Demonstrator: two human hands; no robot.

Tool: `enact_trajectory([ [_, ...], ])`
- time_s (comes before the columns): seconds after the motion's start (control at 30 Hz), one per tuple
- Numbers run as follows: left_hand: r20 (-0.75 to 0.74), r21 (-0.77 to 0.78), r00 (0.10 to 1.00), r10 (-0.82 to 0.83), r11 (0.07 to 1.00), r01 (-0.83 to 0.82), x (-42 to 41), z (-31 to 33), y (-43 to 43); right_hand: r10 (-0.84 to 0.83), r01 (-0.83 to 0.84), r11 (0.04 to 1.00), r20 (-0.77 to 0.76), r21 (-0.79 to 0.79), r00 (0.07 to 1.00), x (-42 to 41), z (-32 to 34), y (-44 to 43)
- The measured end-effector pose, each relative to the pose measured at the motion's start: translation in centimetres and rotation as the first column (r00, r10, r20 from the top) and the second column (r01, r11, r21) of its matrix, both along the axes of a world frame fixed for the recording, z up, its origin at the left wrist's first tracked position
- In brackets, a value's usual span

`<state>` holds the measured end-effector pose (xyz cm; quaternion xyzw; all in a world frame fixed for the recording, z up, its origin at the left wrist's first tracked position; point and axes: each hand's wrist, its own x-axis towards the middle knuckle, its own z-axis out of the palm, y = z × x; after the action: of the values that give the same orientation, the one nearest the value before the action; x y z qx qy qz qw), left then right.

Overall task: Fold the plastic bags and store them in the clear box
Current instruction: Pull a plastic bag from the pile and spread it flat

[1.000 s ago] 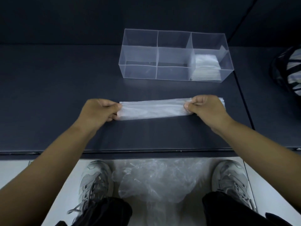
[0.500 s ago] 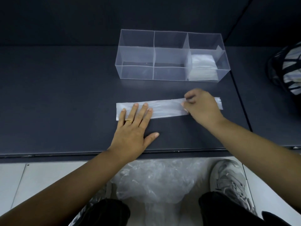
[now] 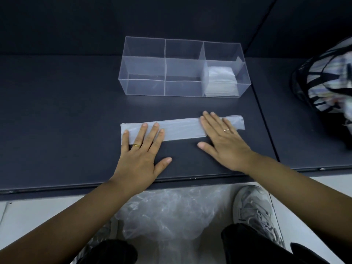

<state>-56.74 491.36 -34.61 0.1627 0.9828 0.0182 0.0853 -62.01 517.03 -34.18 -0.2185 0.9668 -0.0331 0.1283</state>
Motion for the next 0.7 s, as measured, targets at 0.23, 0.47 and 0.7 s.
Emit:
enact_trajectory([
  [0.23,-0.006,-0.005,1.0,-0.003,1.0,0.003,0.0,0.1,0.0,-0.181,0.188,0.969,0.057,-0.161,0.982,-1.0,0.7,5.3],
  [0.47,0.009,0.0,1.0,-0.008,1.0,0.008,-0.2,0.2,-0.1,-0.342,0.324,0.885,0.003,-0.333,0.94,-4.0,2.2,5.5],
  [0.7,-0.005,0.106,0.993,-0.122,0.987,0.122,-1.6,0.0,-2.0,-0.363,0.463,0.781,0.297,-0.42,0.883,-2.5,4.0,6.4],
])
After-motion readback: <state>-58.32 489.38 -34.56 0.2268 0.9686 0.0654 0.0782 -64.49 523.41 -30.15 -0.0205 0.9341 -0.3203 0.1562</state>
